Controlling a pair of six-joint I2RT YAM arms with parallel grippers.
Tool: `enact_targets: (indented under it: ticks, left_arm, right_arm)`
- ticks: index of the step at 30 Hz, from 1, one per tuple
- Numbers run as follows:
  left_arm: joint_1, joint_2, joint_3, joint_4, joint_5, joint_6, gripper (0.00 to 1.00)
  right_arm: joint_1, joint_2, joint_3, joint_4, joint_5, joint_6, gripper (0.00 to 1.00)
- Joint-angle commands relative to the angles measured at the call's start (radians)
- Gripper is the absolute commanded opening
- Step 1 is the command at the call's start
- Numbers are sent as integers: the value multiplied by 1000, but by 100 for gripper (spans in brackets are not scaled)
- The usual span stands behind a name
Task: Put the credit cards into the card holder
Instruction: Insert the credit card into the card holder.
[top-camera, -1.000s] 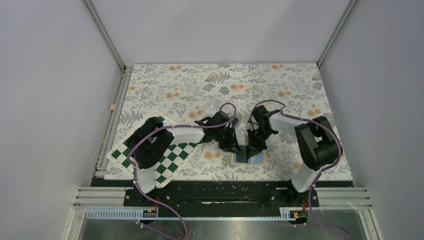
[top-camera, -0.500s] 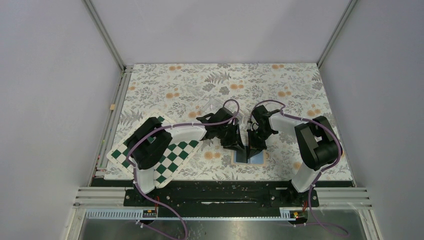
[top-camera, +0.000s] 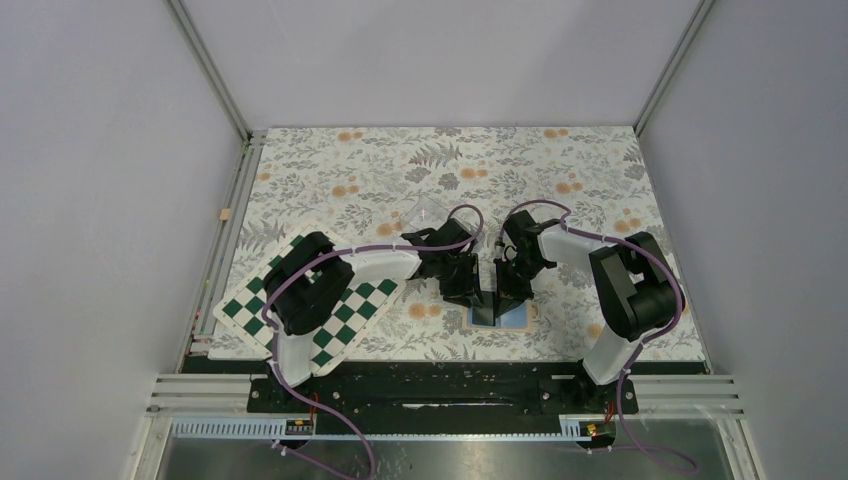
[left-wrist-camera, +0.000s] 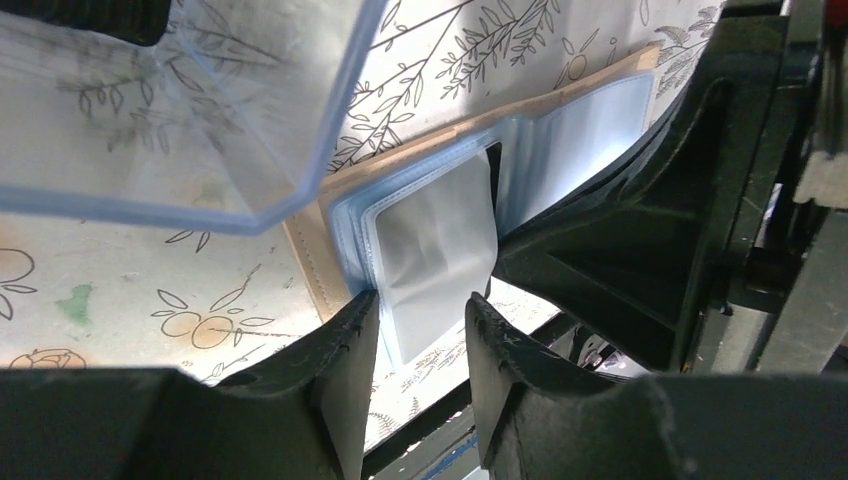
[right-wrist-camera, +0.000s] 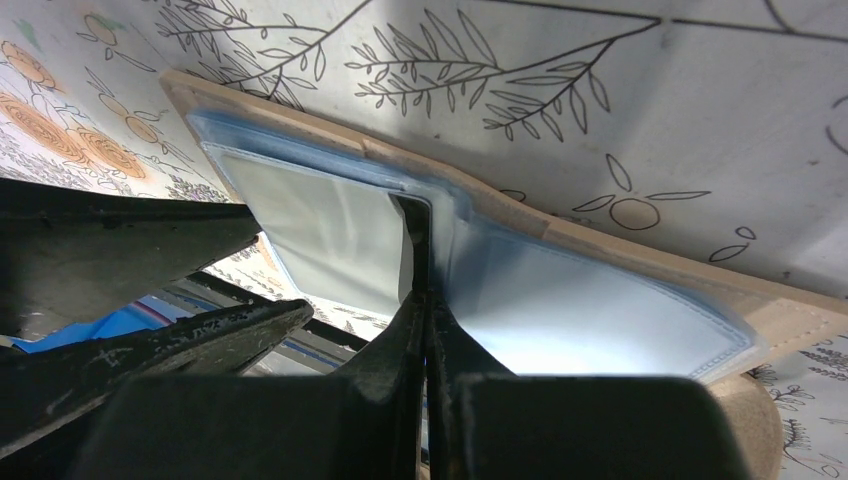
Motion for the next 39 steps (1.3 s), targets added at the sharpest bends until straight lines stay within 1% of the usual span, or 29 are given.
enact_targets:
  ticks: [1,4,7,10,13,17,23,26,31,35,39]
  left_arm:
    - [-19,17,44,5,-16,16,36]
    - [-19,-3,31,60,16,2,30]
    - [-21,-27,11,140,60,-25,26]
    - [-21,-47,6,183,87,-42,25]
    - [-21,-61,11,185,99,-42,25]
    - [-21,-47,34,132,96,-21,25]
    - [-26,-43,43,81,72,3,23]
    - [-31,-38,56,60,64,7,18]
    - [-37,-27,95,-16,17,25,0]
    - [-37,-44,106,-72,-32,37,0]
    - [-39,-53,153,-166,-92,59,0]
  right_arm:
    - [8,20,12,-24,25,-13,0]
    - [8,19,10,-24,22,-15,0]
    - [8,21,12,-23,20,-14,0]
    - [9,18,13,-25,18,-15,0]
    - [8,13,15,-24,18,-14,0]
    - [7,1,22,-27,18,-14,0]
    - [4,-61,33,-44,39,-9,0]
    - [2,-93,39,-43,35,1,0]
    - [-7,-134,44,-39,12,8,1]
    - [-22,-166,41,-47,17,8,2]
    - [-53,-212,36,-63,36,1,2]
